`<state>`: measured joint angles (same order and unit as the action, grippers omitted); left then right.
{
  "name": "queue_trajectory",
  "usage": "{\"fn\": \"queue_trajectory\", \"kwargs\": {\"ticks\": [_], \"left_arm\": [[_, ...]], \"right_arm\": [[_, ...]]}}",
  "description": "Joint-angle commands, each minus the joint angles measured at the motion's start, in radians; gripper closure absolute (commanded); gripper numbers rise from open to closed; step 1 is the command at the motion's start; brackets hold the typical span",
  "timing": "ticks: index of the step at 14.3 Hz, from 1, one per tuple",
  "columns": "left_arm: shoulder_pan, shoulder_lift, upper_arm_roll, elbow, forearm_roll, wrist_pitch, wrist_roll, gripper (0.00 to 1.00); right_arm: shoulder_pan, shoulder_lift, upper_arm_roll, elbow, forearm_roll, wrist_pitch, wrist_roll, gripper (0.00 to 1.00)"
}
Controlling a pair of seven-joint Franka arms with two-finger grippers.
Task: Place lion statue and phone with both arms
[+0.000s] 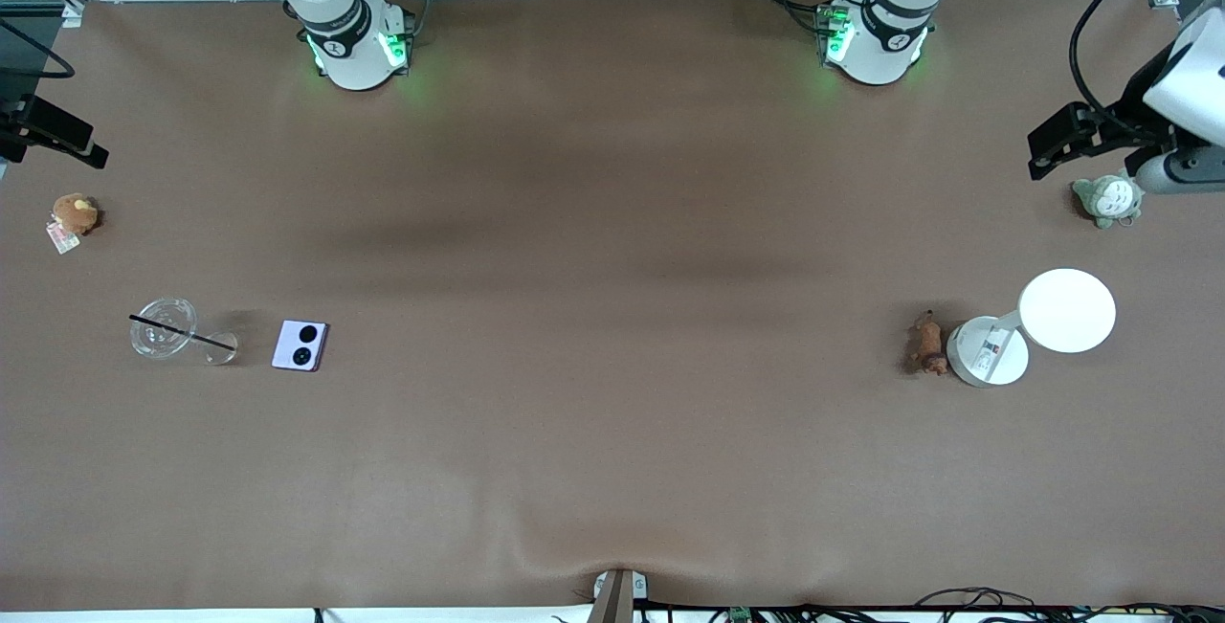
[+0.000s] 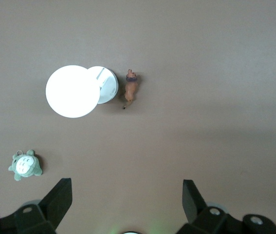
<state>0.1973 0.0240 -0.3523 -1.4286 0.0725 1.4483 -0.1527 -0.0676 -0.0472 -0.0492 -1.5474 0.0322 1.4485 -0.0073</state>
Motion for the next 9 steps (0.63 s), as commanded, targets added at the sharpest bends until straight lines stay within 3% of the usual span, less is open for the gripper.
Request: {"fn": "queue_trajectory", "kwargs": {"ticks": [1,5,9], "left_arm": [[-0.142,-0.096,0.157,-0.107,-0.025,0.018,0.018,0.00],[-0.289,-0.211,0.304,-0.271,-0.042,0.073,0.012,0.00],[-0.292,-0.248,0.312,-0.302,-0.051,0.058,0.004,0.00]], "right_arm": [[-0.018,-0.003,0.017,0.001,-0.006,-0.003,-0.002,0.00],[-0.012,-0.003,0.018,0.000,-0.018,-0.008,-0.019,0.00],[-0.012,-0.003,0.020,0.000,-0.028,-0.011,-0.082,0.00]]}}
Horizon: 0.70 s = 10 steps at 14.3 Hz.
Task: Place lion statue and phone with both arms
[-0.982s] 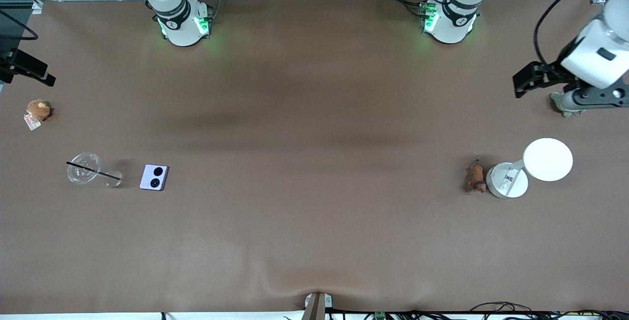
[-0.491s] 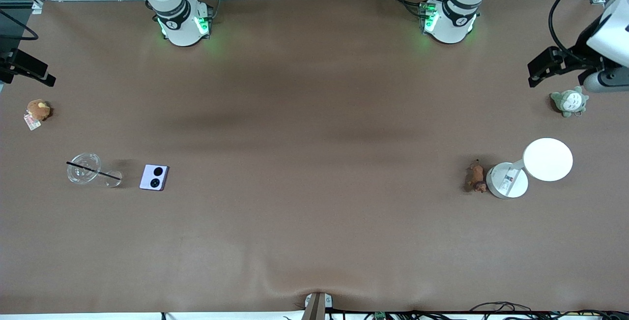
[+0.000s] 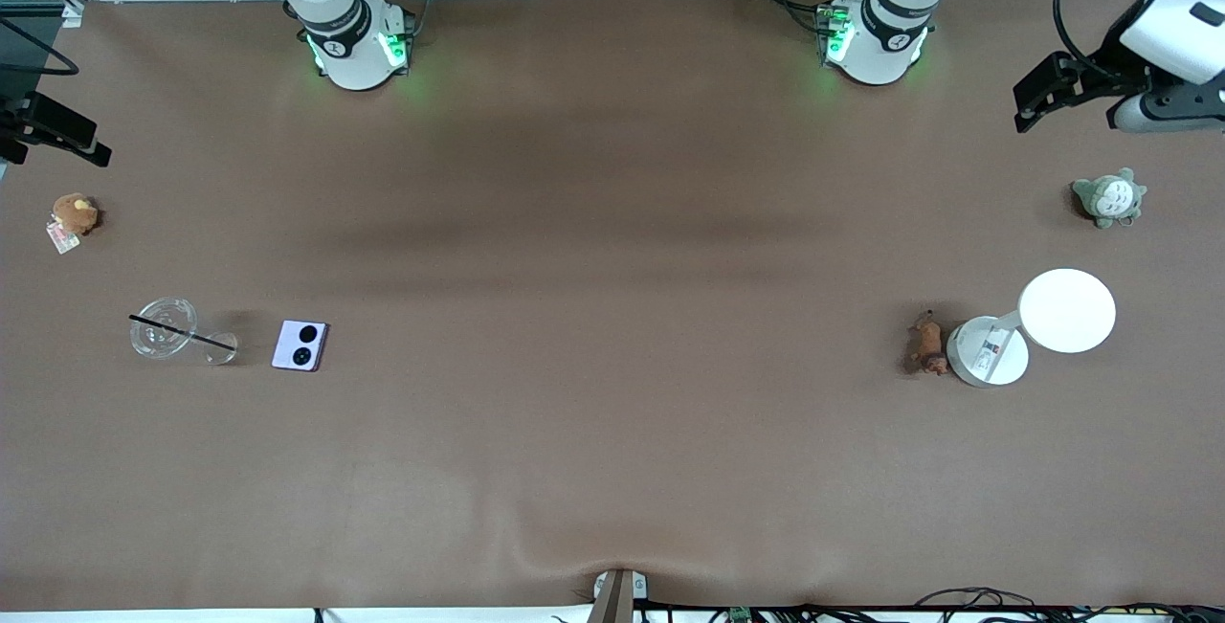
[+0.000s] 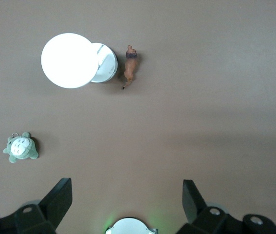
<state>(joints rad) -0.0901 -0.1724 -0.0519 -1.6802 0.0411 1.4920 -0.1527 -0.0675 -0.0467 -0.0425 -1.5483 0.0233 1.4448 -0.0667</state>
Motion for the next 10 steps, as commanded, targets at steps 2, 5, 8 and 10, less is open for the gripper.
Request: {"fn": "queue_trajectory", "kwargs": {"ticks": [2,5,8,10], "left_arm": [[-0.002,-0.055,0.012,-0.049,-0.027,-0.004,0.002,0.00],[0.024,-0.029,0.014,-0.020,-0.029,-0.015,0.001,0.00],[0.030,-0.001,0.014,0.010,-0.029,-0.015,-0.002,0.00],[0.032,0.002,0.014,0.010,-0.029,-0.015,-0.014,0.00]], "right_arm": [[-0.011,-0.004,0.013,0.001,-0.019,-0.015,-0.012,0.00],[-0.011,-0.004,0.013,0.001,-0.019,-0.021,-0.009,0.00],[-0.009,-0.004,0.013,0.001,-0.019,-0.021,0.040,0.00],[-0.009,-0.004,0.015,0.001,-0.019,-0.021,0.056,0.00]]}}
